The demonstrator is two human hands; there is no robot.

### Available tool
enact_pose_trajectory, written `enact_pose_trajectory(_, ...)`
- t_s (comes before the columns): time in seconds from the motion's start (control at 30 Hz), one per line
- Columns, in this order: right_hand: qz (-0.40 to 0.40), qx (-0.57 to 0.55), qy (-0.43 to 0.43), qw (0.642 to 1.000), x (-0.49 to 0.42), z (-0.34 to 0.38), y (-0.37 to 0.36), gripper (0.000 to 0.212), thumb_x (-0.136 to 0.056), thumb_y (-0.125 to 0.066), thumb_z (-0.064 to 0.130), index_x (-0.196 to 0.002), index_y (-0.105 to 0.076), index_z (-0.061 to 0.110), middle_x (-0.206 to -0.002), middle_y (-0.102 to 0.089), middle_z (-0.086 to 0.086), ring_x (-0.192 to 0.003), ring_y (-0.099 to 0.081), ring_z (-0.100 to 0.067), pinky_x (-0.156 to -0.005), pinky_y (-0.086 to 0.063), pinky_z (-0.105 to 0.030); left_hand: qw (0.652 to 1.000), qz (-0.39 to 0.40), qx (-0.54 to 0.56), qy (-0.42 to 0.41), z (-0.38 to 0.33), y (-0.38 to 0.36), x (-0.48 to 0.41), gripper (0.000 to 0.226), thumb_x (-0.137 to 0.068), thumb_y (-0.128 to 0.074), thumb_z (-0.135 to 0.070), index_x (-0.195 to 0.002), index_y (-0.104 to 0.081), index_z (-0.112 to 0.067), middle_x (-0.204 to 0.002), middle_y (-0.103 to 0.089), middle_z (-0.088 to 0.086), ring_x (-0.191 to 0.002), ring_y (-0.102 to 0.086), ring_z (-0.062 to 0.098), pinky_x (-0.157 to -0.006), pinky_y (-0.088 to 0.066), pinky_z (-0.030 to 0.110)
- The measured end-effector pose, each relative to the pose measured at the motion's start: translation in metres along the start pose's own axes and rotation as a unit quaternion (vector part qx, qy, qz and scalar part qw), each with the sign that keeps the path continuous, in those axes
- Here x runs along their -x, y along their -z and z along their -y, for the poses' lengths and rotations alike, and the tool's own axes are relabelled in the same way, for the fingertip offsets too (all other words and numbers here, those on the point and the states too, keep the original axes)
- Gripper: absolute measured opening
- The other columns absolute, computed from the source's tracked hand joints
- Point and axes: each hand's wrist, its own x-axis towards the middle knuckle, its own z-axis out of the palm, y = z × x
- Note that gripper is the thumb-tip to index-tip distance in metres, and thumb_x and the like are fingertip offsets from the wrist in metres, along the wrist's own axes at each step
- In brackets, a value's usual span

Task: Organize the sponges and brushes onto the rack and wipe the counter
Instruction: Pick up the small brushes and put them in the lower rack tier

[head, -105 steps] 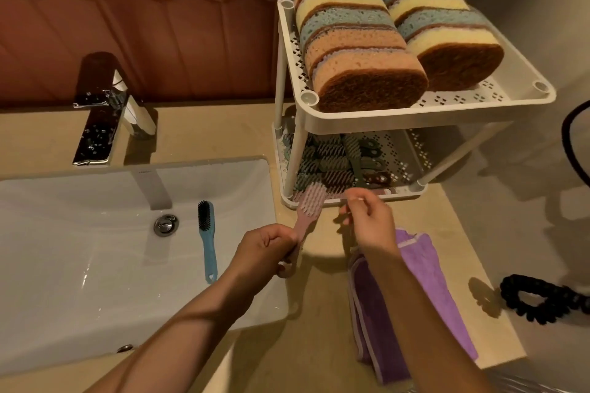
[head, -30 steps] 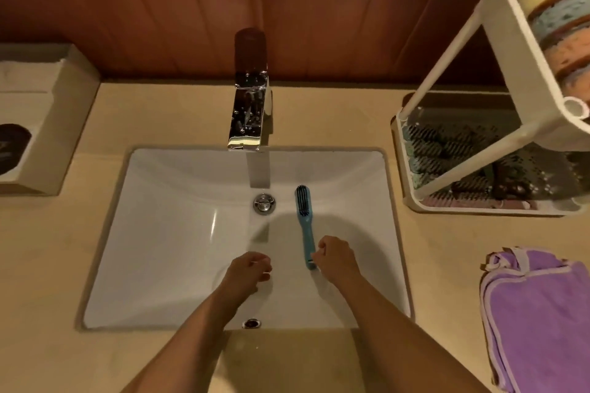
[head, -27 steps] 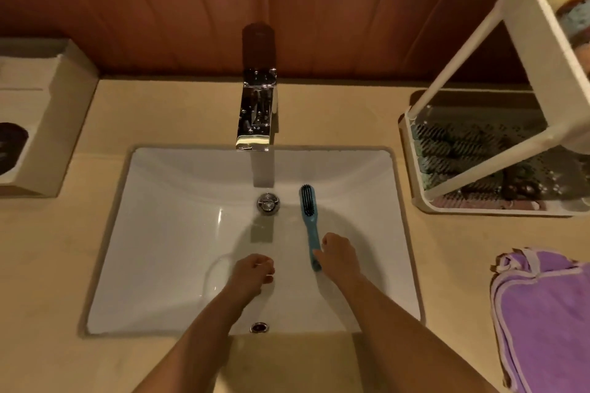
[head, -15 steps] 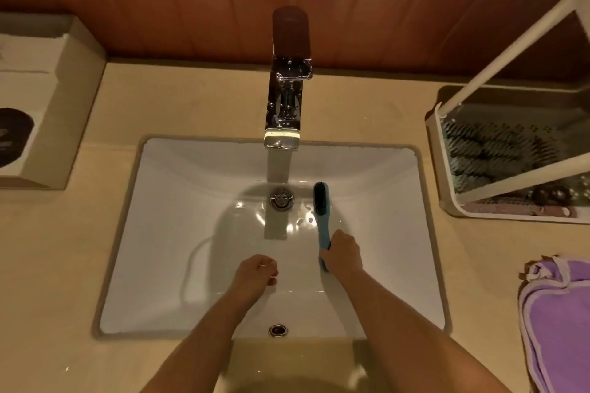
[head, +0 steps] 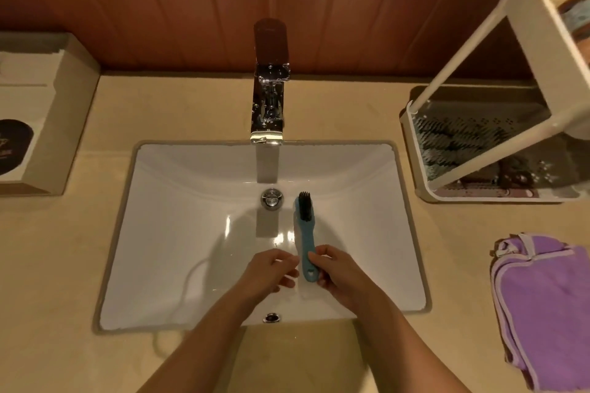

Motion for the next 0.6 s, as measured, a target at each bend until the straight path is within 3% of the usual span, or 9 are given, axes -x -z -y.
enact_pose_trajectory(0.13,0.005,-0.03,0.019,0.999,0.024,0.003,0.003,0.007,-0.093,-0.053,0.011,-0.095,-0.056,0.005,-0.066,-0.054,-0.004,-0.053,-0.039,-0.01,-0.051,-0.034,-0.02,0.999,0.006,0.011,-0.046,-0.009,-0.011,0.016,0.013,-0.093,-0.054,-0.03,-0.099,-0.063,-0.022,-0.092,-0.068,-0.002,-0.078,-0.063,0.011,-0.073,-0.049,0.025)
enact_pose_trajectory(0.27,0.018,-0.055,0.047,0.997,0.05,0.007,0.01,0.014,-0.095,-0.049,0.014,-0.094,-0.063,0.011,-0.07,-0.055,-0.001,-0.056,-0.04,-0.009,-0.049,-0.033,-0.018,0.996,-0.026,0.041,-0.081,-0.021,-0.028,0.027,0.012,-0.094,-0.053,-0.026,-0.088,-0.063,-0.026,-0.086,-0.063,-0.002,-0.075,-0.055,0.014,-0.069,-0.048,0.026)
enact_pose_trajectory(0.37,-0.001,0.017,0.091,0.996,0.068,0.01,0.017,0.014,-0.095,-0.051,0.017,-0.1,-0.063,0.013,-0.074,-0.061,0.001,-0.06,-0.049,-0.008,-0.054,-0.038,-0.018,0.992,-0.035,0.057,-0.104,-0.032,-0.043,0.03,0.013,-0.093,-0.054,-0.023,-0.084,-0.064,-0.022,-0.079,-0.062,-0.002,-0.071,-0.054,0.012,-0.063,-0.045,0.022)
enact_pose_trajectory(0.5,-0.034,0.148,0.18,0.972,0.085,0.017,0.033,0.01,-0.094,-0.051,0.012,-0.099,-0.059,0.013,-0.067,-0.058,0.004,-0.048,-0.053,0.004,-0.05,-0.039,-0.009,0.983,-0.067,-0.007,-0.169,-0.042,-0.061,0.034,0.019,-0.09,-0.057,-0.013,-0.071,-0.062,-0.012,-0.068,-0.058,0.001,-0.064,-0.052,0.011,-0.059,-0.043,0.02)
enact_pose_trajectory(0.6,-0.083,0.189,0.241,0.948,0.091,0.02,0.045,0.012,-0.093,-0.053,0.015,-0.096,-0.063,0.009,-0.078,-0.06,0.006,-0.064,-0.057,-0.002,-0.057,-0.043,-0.008,0.969,-0.073,-0.064,-0.228,-0.048,-0.068,0.035,0.03,-0.088,-0.058,-0.008,-0.058,-0.052,-0.011,-0.059,-0.049,-0.003,-0.058,-0.045,0.01,-0.06,-0.039,0.022)
